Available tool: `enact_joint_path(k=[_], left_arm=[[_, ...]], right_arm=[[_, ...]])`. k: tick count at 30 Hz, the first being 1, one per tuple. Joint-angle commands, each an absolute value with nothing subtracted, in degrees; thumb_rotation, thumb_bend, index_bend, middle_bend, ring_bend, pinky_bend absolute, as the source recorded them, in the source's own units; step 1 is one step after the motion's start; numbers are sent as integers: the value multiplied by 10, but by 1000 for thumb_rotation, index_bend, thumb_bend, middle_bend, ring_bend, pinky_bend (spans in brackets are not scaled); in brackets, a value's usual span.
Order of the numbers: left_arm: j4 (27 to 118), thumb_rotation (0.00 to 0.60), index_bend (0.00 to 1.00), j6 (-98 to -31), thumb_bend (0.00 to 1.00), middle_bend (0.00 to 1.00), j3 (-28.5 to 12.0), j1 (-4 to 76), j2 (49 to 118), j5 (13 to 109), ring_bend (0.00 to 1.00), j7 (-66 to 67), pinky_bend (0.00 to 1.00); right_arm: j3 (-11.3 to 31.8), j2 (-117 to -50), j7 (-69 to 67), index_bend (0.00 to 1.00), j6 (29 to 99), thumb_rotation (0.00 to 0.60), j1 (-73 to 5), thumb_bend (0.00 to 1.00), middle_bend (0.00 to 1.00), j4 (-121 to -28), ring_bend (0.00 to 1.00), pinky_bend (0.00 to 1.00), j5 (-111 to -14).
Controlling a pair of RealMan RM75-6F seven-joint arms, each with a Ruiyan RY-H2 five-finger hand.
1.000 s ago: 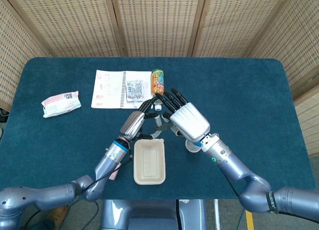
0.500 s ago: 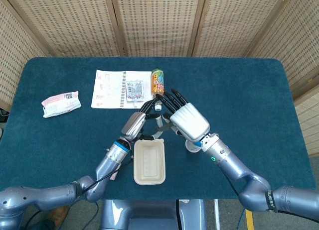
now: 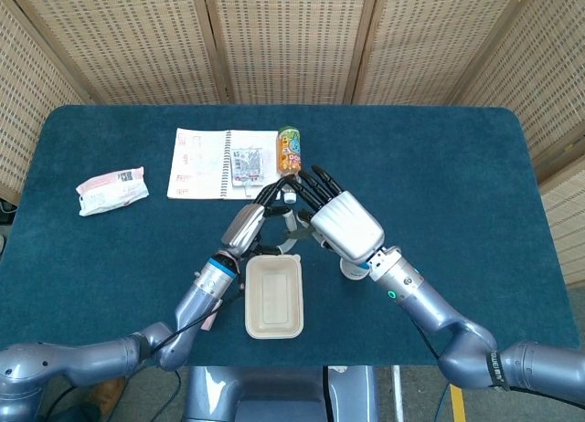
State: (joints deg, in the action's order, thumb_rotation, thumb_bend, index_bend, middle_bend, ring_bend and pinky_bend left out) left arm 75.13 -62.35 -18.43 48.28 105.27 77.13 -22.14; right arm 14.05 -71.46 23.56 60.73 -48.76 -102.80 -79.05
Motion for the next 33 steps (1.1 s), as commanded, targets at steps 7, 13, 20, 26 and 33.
enact_joint_path(k=[7, 13, 20, 26, 33], left_arm=[[751, 600, 785, -623, 707, 0, -187, 482, 1052, 767, 0, -225, 0], [756, 600, 785, -625, 707, 0, -191, 480, 1049, 764, 0, -228, 0], [759, 600, 785, -629, 708, 0, -196, 473, 1033, 757, 0, -227, 0], [756, 600, 786, -632, 709, 0, -199, 460, 1011, 749, 0, -237, 0], [747, 600, 787, -638, 710, 0, -202, 442, 983, 741, 0, -251, 0]], right_arm=[[139, -710, 229, 784, 616, 600, -482, 813, 149, -1020, 0, 0, -800], [135, -707, 229, 823, 626, 600, -477, 832, 168, -1016, 0, 0, -816], [125, -699, 236, 834, 648, 600, -468, 832, 179, -998, 0, 0, -859], [119, -691, 231, 834, 663, 600, -458, 832, 181, -985, 0, 0, -882], [112, -679, 236, 834, 675, 600, -446, 831, 181, -964, 0, 0, -894]])
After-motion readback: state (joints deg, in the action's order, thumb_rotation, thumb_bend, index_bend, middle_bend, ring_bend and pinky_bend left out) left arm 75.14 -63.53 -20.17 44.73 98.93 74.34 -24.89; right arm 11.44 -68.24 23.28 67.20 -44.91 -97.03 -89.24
